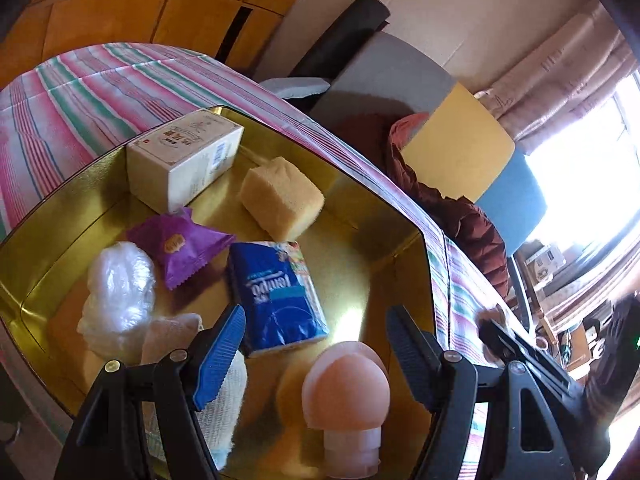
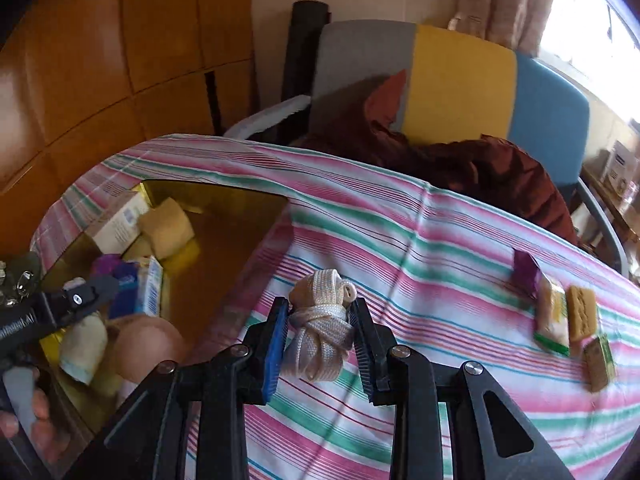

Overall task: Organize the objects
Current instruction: 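Carry the white knotted cloth into the gold tray and open the right gripper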

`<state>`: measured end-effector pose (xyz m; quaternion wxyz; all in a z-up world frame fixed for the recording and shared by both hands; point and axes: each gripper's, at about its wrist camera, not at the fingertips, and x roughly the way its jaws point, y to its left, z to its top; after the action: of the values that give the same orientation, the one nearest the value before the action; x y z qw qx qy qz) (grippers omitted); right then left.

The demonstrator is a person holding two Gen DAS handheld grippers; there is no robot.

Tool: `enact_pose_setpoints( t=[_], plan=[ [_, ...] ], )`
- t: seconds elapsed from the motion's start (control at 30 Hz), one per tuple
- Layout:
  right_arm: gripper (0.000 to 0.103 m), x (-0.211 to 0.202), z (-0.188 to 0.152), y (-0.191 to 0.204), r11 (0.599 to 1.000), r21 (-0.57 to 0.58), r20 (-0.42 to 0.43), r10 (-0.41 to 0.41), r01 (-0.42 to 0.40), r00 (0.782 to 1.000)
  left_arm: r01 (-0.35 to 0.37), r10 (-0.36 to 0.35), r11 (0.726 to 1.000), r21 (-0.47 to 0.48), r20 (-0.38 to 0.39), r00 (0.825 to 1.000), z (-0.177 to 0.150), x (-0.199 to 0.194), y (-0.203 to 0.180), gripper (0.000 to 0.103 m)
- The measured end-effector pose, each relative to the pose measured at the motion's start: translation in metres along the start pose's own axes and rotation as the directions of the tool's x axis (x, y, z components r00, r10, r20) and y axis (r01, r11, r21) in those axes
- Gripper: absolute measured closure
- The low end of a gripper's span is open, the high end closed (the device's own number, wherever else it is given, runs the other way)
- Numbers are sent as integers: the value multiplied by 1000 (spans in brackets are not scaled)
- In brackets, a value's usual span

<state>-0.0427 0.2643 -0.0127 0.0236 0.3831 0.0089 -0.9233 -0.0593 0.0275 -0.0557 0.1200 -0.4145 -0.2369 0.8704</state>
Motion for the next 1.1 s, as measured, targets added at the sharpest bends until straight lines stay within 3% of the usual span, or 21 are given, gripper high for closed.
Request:
enact_pose_setpoints(
  t=[0.2,0.47,0.53,0.67,0.83,1.1],
  plan=[
    [71,36,30,43,996,-8,-79,85,-85,993,-30,32,996,-82,31,999,10,-8,16,29],
    [69,91,53,81,993,-58,-201,89,-102,976,-51,59,983,-174,37,998,20,-11,35,29],
    [64,94,55,83,995,-59,-187,65,-78,980,-53,61,982,-180,41,997,21,-11,36,29],
    [43,80,52,81,996,-40,-122,73,-79,990,-47,56,981,-190,45,997,23,-12,37,29],
    [40,52,43,71,998,-35,-53,50,-52,997,-44,52,987,-154,46,998,22,-11,30,29],
    [31,20,20,40,1000,28,-12,8,-8,1000,-26,27,998,-53,30,999,11,-9,6,29]
  ],
)
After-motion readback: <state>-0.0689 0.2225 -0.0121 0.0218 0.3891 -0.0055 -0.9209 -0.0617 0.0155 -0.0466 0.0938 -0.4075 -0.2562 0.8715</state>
